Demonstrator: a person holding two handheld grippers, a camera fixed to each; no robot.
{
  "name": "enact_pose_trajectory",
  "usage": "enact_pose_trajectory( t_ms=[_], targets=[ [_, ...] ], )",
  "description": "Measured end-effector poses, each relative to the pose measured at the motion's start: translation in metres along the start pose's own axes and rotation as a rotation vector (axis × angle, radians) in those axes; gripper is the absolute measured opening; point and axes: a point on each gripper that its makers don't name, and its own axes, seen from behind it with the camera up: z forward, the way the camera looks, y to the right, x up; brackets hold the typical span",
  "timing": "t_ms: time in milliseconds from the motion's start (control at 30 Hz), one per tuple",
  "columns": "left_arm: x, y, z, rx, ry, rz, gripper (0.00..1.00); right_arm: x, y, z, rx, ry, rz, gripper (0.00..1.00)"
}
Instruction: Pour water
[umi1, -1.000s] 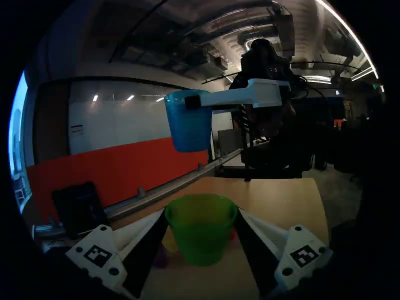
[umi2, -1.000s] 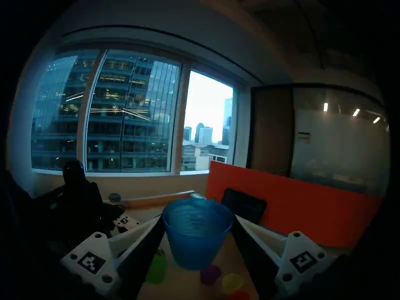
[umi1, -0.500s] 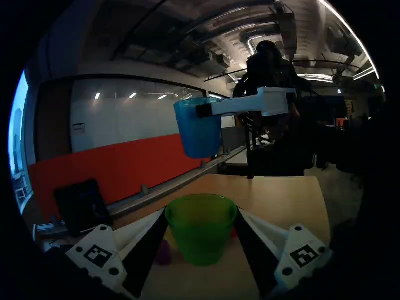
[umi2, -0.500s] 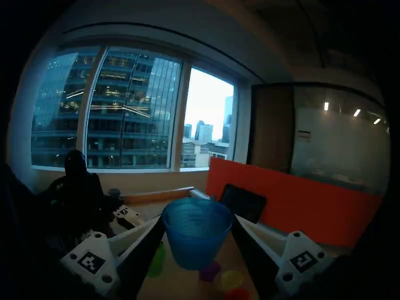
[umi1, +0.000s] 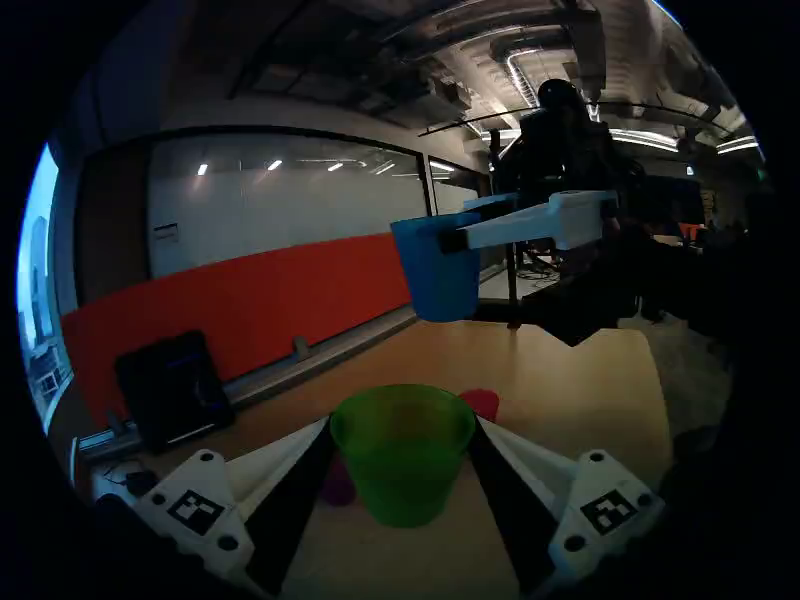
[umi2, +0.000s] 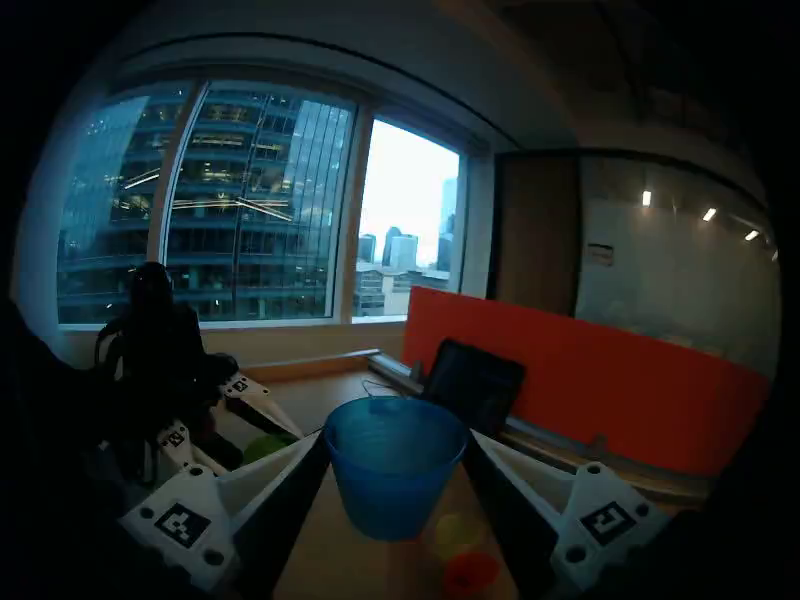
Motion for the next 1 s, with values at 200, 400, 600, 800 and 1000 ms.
enact_pose_trajectory(
  t_ms=[200, 400, 600, 800, 1000],
  targets=[
    [-0.019, -0.002, 0.004, 0.006, -0.052, -0.001, 0.88, -0.026, 0.004, -0.003, -0.005, -0.027, 0.003, 0.94],
    [-0.045, -0.002, 0.008, 0.01, -0.109, -0.014, 0.88, -0.056, 0.003, -0.004, 0.001, -0.062, 0.01, 0.94],
    [-0.068, -0.002, 0.011, 0.011, -0.159, -0.022, 0.88, -0.082, -0.001, -0.004, 0.012, -0.095, 0.024, 0.94],
    [-0.087, 0.003, 0.013, -0.004, -0.209, -0.015, 0.88, -0.104, -0.007, -0.002, 0.035, -0.129, 0.039, 0.94],
    [-0.105, 0.005, 0.016, -0.02, -0.261, -0.016, 0.88, -0.133, -0.012, 0.0, 0.053, -0.184, 0.036, 0.94]
  ],
)
